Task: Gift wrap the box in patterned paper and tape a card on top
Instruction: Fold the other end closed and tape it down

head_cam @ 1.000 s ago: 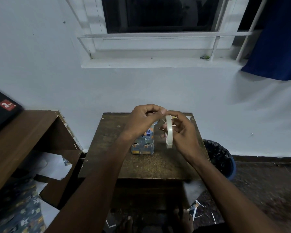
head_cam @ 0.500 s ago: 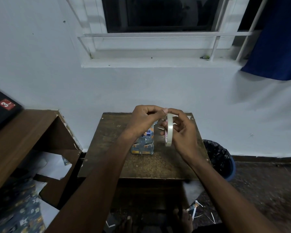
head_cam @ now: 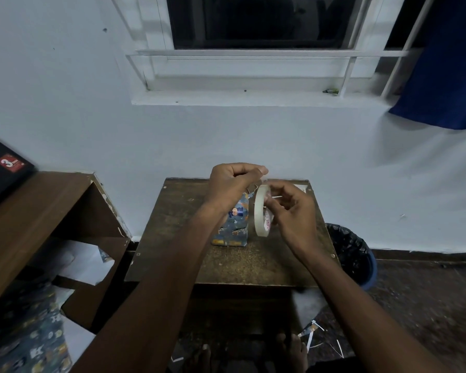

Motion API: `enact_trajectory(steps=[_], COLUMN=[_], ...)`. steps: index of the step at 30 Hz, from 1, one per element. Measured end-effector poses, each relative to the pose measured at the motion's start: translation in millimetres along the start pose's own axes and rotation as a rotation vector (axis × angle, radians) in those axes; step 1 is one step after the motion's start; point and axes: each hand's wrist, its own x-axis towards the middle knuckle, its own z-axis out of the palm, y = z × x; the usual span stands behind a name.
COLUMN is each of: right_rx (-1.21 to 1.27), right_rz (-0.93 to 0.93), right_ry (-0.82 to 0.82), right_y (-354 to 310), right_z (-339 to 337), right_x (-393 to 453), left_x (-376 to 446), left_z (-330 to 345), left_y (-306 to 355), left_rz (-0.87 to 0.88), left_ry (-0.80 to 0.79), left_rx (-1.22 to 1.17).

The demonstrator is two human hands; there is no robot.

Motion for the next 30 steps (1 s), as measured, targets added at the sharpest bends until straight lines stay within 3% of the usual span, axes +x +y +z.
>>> enact_trajectory(steps=[6, 13, 20, 30], right_rx=[-0.07, -0.031, -0.127, -0.837], right_rz=[0.091, 0.156, 0.166, 0.188], right_ry=[-0.039, 0.014, -0.099, -0.149], right_y=[12, 20, 28, 45], right_z=[-7, -9, -14, -39], right_x=[3, 5, 9, 27], left_x=[3, -4, -7, -9], left_z=[-2, -8, -5, -2], left_y=[-5, 2, -1, -2], left_rz=[0.074, 0.063, 0.107, 0.107], left_ry=[0.075, -0.261, -0.294, -0.265], left_rx=[0.059, 0.181, 0.288, 0.452])
